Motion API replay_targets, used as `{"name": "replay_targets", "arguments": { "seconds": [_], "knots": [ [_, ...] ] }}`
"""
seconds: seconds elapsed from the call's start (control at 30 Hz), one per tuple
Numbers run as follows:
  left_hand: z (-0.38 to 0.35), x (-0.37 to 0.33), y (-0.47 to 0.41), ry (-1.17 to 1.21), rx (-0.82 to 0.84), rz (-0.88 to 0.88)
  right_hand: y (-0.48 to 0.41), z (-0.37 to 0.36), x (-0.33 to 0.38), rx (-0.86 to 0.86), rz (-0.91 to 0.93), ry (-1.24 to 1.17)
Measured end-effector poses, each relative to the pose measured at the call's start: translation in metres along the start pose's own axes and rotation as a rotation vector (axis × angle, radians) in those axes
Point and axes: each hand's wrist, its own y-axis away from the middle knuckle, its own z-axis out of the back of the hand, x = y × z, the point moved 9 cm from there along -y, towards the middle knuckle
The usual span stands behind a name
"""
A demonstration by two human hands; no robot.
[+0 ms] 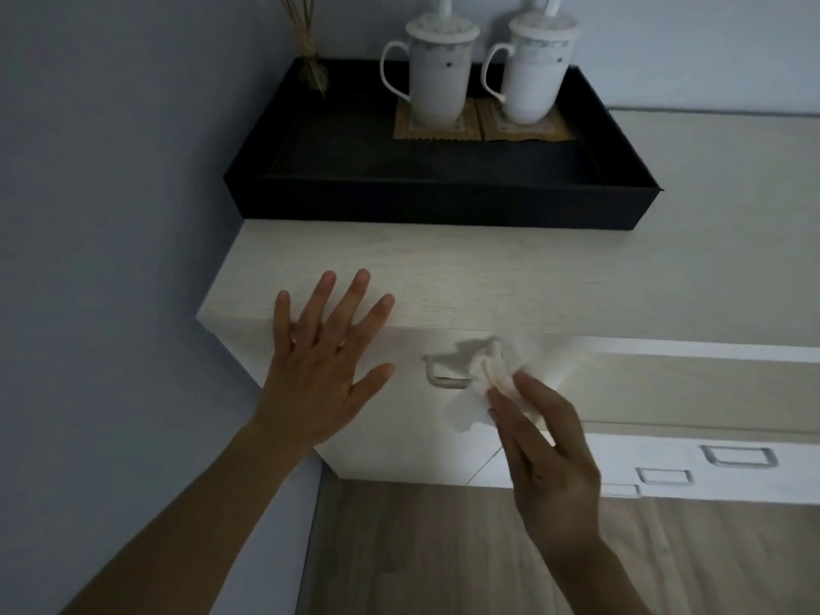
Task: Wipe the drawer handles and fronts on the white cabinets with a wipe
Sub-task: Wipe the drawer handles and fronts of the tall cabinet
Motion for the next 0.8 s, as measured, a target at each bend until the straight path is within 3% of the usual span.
{"name": "replay_targets", "arguments": {
  "seconds": [0.2,0.37,0.57,0.8],
  "knots": [
    [-0.002,-0.001,-0.002,-0.035,-0.177,0.013,0.016,-0.030,0.005,-0.052,0.171,0.065],
    [-0.005,0.000,-0.001,-0.031,-0.238,0.011,0.003,-0.028,-0.006,-0.205,-0.049,0.030],
    [-0.005,0.001,-0.001,-0.043,-0.260,0.011,0.003,-0.040,-0.004,-0.247,0.116,0.133],
    [-0.005,0.002,-0.002,-0.033,-0.245,0.022,-0.003,-0.060,0.011,-0.180,0.308,0.193]
  ]
}}
